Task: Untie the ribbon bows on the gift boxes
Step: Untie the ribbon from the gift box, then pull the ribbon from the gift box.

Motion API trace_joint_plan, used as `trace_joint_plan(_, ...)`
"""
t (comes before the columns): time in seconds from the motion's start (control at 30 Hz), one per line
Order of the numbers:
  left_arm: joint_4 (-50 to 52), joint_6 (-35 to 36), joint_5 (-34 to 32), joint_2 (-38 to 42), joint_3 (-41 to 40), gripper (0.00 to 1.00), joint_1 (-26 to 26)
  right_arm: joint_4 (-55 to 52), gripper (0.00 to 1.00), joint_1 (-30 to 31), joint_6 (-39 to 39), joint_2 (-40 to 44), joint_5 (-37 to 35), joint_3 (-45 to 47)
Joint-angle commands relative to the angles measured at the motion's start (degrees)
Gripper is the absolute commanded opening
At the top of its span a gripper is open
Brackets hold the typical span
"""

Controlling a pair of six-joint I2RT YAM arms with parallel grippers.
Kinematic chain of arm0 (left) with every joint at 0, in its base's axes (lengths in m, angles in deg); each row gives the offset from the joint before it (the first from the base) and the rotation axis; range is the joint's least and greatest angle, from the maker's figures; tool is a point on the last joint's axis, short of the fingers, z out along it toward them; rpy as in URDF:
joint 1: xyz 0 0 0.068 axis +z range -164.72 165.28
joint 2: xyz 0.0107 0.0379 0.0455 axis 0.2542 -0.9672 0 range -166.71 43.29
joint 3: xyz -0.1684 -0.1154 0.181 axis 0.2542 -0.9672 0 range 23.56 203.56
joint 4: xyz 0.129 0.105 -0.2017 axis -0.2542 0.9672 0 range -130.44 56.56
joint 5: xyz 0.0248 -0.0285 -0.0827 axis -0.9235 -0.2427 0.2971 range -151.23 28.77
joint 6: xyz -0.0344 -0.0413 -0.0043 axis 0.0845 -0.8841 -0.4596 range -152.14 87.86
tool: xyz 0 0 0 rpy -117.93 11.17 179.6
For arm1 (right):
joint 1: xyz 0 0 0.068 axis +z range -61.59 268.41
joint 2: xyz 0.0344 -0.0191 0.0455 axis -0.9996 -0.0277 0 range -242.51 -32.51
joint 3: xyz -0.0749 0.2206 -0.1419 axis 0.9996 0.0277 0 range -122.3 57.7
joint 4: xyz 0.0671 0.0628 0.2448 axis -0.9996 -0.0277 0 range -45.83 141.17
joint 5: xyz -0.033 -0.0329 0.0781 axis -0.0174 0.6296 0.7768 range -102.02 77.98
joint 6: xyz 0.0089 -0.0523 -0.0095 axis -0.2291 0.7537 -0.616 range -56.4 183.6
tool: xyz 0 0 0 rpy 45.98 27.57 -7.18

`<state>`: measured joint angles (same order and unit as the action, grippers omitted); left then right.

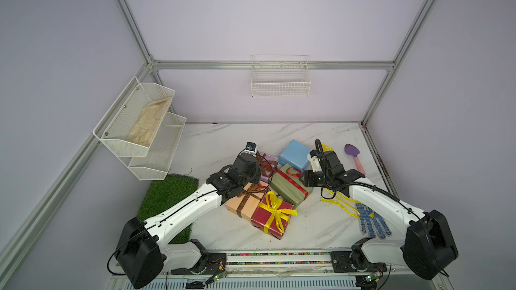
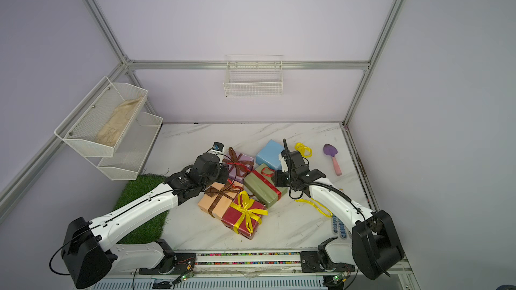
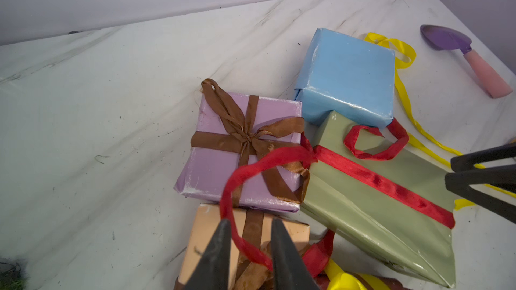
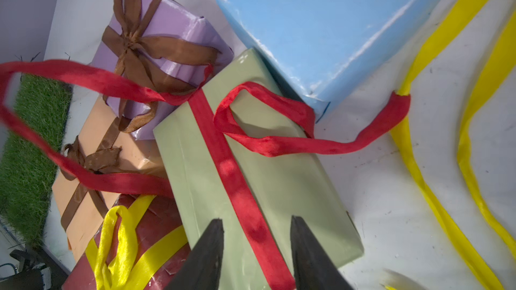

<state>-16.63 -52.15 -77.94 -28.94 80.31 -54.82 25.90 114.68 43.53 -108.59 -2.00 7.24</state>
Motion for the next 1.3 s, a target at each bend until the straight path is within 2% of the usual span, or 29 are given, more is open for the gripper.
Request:
trace_joint_plan(0.0,0.1,5.2,11.0,1.4,1.3,0.42,0.3,-0.3,0.44,2.3,1.5,-2.1,-1.8,-1.5)
trace_joint_plan(0.1,-1.4,7.5,22.0,-0.8,2.3,0.47,-0.1,-0.4,0.44,4.0,3.0,-4.9,-2.1,-2.4)
trace_joint_plan(0.2,-4.4,6.4,24.4,-3.3,2.2,0.46,-1.1,-1.0,0.44,5.3,4.8,-7.5,-3.6,-3.9)
trace_joint_plan(0.4,-9.5,4.2,24.2,-7.4,0.6,0.45,-3.2,-1.0,0.43,7.2,6.1,-10.0,-6.8,-4.6)
trace_joint_plan(0.53,-11.9,3.4,22.5,-8.2,-0.6,0.50,-4.3,-1.0,0.43,8.5,6.8,-11.3,-12.3,-5.3)
trace_joint_plan(0.8,-15.3,2.6,21.7,-5.8,-4.3,0.57,-4.4,0.7,0.41,9.0,7.3,-13.9,-12.4,-4.3)
trace_joint_plan(1.0,-14.5,2.7,19.5,-3.1,-6.4,0.67,-4.4,2.2,0.33,9.5,7.8,-16.6,-13.2,-3.5)
trace_joint_plan(1.13,-14.3,2.8,19.4,-1.7,-7.0,0.68,-4.4,2.4,0.30,9.8,8.1,-18.1,-13.6,-3.3)
trace_joint_plan(1.27,-14.0,2.8,19.3,-1.5,-7.3,0.67,-4.4,2.0,0.21,9.9,7.7,-18.0,-13.6,-3.5)
